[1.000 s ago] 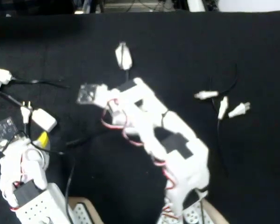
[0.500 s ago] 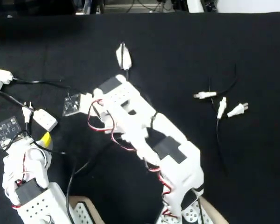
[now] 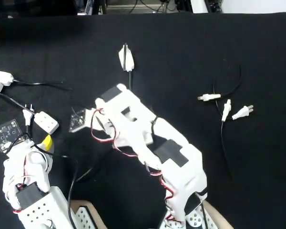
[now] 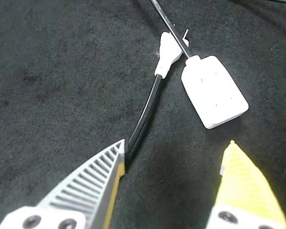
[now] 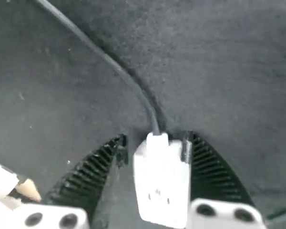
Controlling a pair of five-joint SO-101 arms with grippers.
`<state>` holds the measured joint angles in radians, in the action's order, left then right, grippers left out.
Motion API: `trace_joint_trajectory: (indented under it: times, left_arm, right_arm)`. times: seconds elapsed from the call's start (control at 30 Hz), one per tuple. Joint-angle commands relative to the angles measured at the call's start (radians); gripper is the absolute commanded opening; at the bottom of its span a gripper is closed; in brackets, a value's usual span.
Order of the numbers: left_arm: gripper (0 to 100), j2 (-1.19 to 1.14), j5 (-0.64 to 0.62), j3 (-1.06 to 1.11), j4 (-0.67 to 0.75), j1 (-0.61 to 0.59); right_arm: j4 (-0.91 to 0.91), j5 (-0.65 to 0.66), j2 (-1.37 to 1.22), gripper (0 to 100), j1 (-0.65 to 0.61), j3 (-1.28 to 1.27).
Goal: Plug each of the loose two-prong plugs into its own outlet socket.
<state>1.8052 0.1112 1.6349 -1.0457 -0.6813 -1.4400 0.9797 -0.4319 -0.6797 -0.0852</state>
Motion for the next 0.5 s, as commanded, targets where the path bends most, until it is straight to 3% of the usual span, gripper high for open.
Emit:
trace_joint_trajectory:
  times: [0.0,0.23,0.4,0.47]
  left_arm:
    - [32,0.002,0.008,-0.013,0.023,0.004]
    - [32,0.002,0.008,-0.015,0.021,0.004]
    - [32,0.002,0.008,-0.015,0.021,0.004]
    - [32,0.002,0.008,-0.015,0.021,0.004]
  right_arm:
    - [0.061,0.005,0.008,19.1,0.005,-0.068]
    - [0.098,0.002,0.004,17.9,0.077,-0.091]
    - [0.098,0.002,0.004,1.4,0.091,-0.091]
    - [0.1,0.002,0.004,2.1,0.092,-0.091]
